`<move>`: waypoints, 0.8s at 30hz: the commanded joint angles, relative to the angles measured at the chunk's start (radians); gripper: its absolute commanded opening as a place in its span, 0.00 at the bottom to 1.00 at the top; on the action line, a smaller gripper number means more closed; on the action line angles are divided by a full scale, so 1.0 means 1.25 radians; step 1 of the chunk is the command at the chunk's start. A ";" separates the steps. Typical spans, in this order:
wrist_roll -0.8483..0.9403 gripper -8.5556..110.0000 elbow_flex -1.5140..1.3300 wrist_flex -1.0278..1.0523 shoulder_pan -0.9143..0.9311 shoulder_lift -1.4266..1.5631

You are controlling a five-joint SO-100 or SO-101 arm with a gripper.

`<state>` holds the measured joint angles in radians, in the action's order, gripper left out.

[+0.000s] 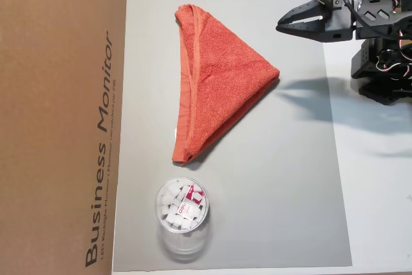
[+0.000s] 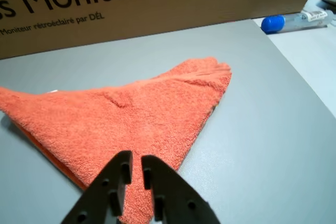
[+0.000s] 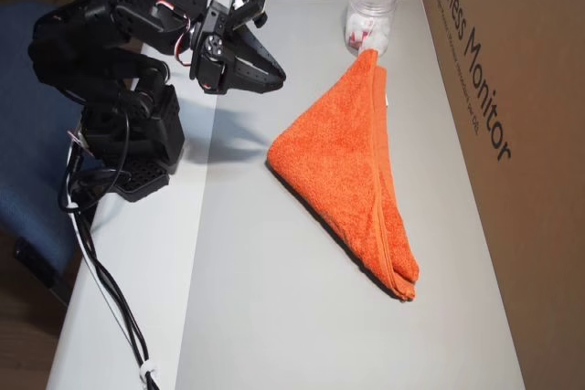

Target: Fold the blanket.

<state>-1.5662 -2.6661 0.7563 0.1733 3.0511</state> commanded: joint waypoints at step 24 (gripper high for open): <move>-0.006 0.07 -0.239 -0.001 -0.069 0.220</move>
<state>-1.5677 -2.9575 0.7563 0.0905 3.2919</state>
